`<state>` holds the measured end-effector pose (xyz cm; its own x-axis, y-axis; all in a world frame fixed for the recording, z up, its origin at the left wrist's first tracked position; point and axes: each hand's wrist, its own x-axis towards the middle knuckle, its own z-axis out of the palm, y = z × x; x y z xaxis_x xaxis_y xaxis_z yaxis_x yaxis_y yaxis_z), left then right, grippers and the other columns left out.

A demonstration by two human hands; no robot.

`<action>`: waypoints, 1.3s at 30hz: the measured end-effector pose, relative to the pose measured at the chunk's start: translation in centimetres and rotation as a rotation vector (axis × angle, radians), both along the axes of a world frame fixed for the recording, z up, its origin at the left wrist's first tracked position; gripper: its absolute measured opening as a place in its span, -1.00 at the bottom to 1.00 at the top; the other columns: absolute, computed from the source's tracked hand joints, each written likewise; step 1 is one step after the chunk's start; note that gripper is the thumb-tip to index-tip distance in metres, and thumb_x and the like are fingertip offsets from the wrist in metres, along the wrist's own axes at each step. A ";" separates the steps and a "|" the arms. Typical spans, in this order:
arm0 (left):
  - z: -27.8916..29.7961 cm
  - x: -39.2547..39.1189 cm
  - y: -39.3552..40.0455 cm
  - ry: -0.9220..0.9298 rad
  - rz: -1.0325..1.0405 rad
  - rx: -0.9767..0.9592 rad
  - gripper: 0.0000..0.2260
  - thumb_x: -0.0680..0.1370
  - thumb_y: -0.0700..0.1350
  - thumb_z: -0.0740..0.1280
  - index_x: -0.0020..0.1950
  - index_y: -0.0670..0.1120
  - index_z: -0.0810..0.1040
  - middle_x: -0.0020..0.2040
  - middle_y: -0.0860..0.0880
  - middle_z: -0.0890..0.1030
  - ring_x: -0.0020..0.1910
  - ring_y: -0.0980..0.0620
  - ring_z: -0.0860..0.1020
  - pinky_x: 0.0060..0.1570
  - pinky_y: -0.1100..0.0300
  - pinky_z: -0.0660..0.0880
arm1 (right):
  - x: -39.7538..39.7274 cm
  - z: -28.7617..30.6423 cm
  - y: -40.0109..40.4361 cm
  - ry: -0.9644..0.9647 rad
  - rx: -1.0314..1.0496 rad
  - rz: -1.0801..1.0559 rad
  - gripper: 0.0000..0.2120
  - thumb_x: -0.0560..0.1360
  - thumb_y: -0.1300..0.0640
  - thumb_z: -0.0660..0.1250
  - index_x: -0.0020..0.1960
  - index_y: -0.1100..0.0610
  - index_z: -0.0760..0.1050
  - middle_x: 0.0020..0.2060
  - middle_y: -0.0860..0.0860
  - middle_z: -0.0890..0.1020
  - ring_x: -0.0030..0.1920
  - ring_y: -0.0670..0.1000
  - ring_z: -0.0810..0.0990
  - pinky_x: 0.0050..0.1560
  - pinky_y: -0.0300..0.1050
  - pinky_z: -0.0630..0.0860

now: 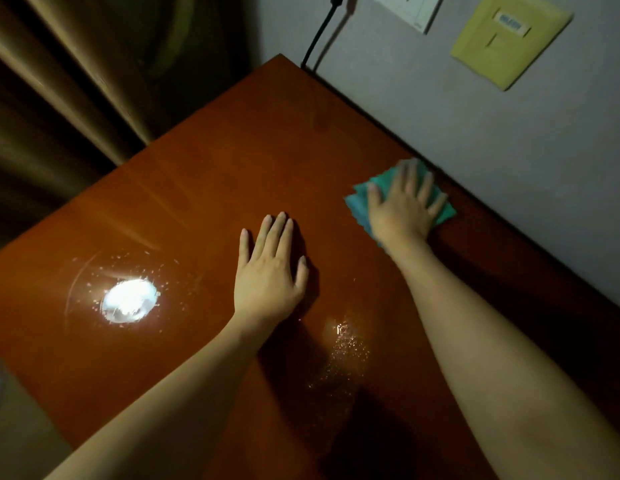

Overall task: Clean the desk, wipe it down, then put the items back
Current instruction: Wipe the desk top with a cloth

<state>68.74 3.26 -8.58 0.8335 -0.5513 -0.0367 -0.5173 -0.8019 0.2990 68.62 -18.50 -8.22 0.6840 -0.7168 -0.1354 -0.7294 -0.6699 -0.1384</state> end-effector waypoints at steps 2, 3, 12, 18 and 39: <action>0.0 -0.6 0.7 0.003 -0.004 -0.022 -0.41 0.55 0.13 -0.12 0.53 -0.09 0.13 0.54 -0.03 0.13 0.53 0.03 -0.02 0.49 -0.01 -0.19 | -0.2 -0.3 3.5 0.027 -0.022 0.235 -0.33 0.57 -0.26 -0.08 0.56 0.05 -0.09 0.55 -0.01 -0.04 0.54 0.13 -0.10 0.44 0.26 -0.20; 0.0 -0.9 1.1 0.005 -0.007 -0.033 -0.42 0.55 0.10 -0.12 0.52 -0.10 0.16 0.53 -0.04 0.15 0.53 0.02 0.00 0.50 0.00 -0.17 | -1.3 -0.3 5.2 0.041 -0.038 0.339 -0.31 0.54 -0.30 -0.15 0.56 0.02 -0.10 0.55 -0.02 -0.04 0.54 0.13 -0.09 0.44 0.25 -0.20; 0.2 -3.6 4.5 0.020 -0.023 -0.037 -0.46 0.58 0.07 -0.11 0.53 -0.09 0.14 0.54 -0.02 0.12 0.51 0.10 -0.09 0.47 0.07 -0.28 | -15.0 0.0 0.4 0.110 -0.097 0.446 -0.29 0.52 -0.34 -0.19 0.53 0.05 0.09 0.49 0.00 0.23 0.47 0.16 0.23 0.39 0.33 0.09; -0.1 -4.3 5.2 0.019 -0.022 -0.026 -0.48 0.58 0.03 -0.06 0.52 -0.10 0.16 0.53 -0.04 0.15 0.53 0.02 0.00 0.50 -0.03 -0.16 | -9.2 0.5 1.4 0.050 0.004 -0.094 -0.32 0.57 -0.27 -0.09 0.56 0.07 -0.10 0.55 0.00 -0.07 0.53 0.15 -0.13 0.43 0.35 -0.18; 0.1 -10.2 15.5 0.027 -0.173 -0.015 -0.50 0.57 0.01 -0.06 0.48 -0.09 0.26 0.48 -0.04 0.28 0.48 0.08 0.04 0.47 0.07 -0.19 | -15.0 0.7 12.0 0.093 0.039 -0.117 -0.33 0.56 -0.28 -0.12 0.56 0.01 -0.13 0.55 0.00 -0.11 0.52 0.20 -0.18 0.38 0.45 -0.20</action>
<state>58.53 18.74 -8.48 0.7249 -0.6872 -0.0487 -0.6388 -0.6970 0.3258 53.61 -6.49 -7.49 0.5796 -0.7837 -0.2233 -0.8129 -0.5754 -0.0904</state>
